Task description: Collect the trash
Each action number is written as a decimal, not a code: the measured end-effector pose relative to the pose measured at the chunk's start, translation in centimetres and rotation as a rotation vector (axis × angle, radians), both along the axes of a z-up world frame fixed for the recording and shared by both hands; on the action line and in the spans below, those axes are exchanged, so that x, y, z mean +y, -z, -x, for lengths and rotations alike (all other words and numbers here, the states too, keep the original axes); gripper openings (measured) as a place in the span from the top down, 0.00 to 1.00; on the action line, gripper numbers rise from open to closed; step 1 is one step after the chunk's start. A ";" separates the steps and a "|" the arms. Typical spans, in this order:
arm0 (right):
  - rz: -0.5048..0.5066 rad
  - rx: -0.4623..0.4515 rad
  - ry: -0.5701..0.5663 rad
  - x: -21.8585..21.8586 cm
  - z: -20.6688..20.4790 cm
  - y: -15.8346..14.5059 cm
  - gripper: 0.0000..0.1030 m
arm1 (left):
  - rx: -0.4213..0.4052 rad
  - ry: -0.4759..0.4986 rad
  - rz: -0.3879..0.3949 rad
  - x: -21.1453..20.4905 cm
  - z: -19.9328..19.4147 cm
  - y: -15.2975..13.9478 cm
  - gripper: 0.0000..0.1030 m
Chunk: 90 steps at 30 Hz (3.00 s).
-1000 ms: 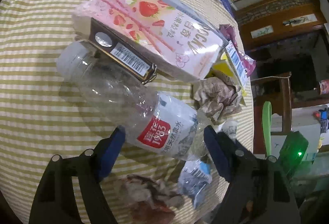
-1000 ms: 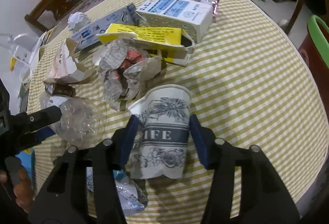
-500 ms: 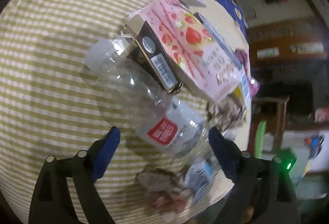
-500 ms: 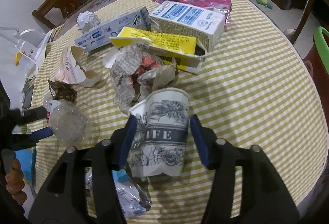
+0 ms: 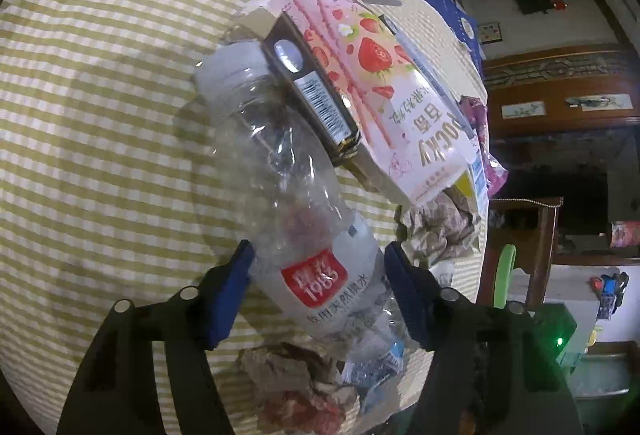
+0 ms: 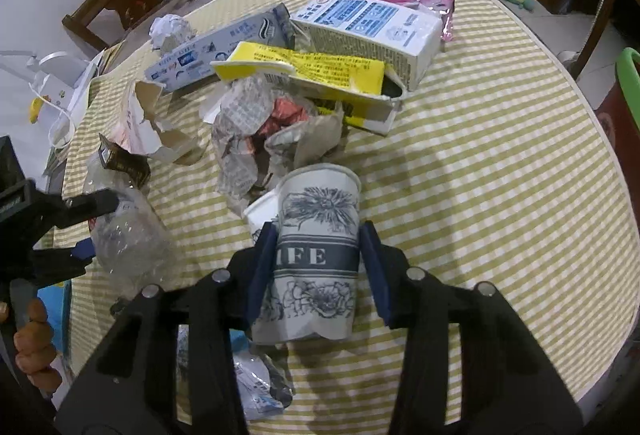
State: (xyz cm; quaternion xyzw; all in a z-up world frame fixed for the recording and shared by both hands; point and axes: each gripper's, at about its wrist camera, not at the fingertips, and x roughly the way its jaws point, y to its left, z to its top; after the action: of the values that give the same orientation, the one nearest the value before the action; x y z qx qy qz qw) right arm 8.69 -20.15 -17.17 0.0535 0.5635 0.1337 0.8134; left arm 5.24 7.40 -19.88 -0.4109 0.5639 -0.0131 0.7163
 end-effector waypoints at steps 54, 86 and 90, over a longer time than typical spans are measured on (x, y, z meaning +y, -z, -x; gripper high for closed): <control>0.034 -0.504 0.269 -20.1 4.2 -15.7 0.60 | -0.499 0.517 -0.423 -24.8 -3.1 -13.9 0.78; -0.010 -0.394 0.242 -23.2 -0.2 -12.4 0.59 | -0.118 1.272 -0.428 -31.7 3.2 -0.9 0.21; -0.009 -0.388 0.252 -23.5 -0.1 -12.2 0.59 | -0.136 1.265 -0.440 -31.5 3.1 -0.8 0.42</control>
State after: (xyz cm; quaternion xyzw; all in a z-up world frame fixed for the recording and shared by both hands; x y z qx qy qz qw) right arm 8.78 -43.62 -4.99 0.1003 0.3848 0.0415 0.9166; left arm 2.18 -24.07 -19.09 0.1558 0.6392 -0.3407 0.6717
